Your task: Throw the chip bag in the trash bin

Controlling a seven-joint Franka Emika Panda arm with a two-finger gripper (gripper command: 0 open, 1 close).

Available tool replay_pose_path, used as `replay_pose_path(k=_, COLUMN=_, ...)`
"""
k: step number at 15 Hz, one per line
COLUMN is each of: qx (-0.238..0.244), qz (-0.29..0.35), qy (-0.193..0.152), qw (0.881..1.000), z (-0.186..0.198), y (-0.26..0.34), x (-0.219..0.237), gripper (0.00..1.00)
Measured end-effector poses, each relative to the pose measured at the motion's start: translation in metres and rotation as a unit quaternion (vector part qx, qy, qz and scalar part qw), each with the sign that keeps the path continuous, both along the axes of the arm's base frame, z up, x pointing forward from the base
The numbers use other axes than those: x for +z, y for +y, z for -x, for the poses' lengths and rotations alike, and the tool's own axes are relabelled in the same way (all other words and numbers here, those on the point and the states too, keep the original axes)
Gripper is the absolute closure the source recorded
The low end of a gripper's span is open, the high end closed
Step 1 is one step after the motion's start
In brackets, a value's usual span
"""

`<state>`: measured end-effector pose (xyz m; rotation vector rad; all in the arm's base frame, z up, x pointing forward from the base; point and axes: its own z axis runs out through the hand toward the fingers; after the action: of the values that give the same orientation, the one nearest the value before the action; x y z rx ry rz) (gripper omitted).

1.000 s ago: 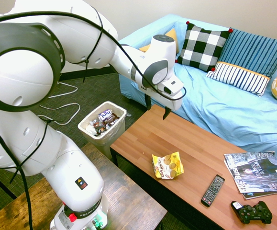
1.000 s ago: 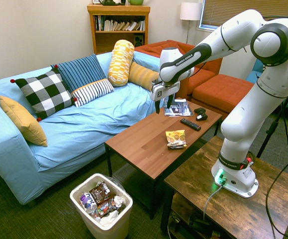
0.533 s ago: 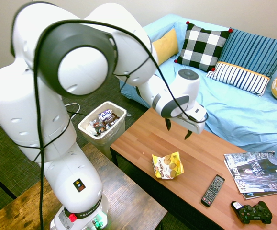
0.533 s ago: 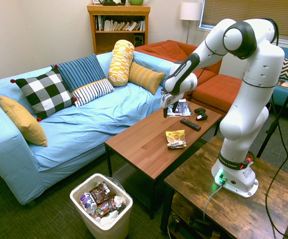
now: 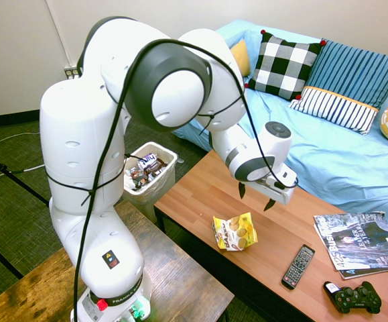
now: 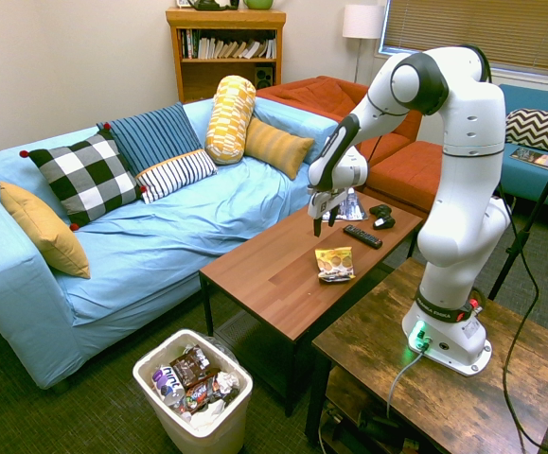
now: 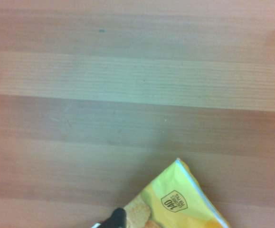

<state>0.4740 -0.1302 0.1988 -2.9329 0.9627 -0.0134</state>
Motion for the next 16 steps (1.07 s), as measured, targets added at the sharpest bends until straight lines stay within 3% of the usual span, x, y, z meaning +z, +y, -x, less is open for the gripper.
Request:
replay_pose_path(k=7, qx=0.054, qz=-0.033, qy=0.078, qw=0.995, z=-0.002, y=-0.022, x=-0.060, gripper=0.00)
replay_pose_path(k=16, qx=0.065, qz=-0.084, qy=0.154, qw=0.982, z=-0.010, y=-0.048, x=-0.089, gripper=0.00)
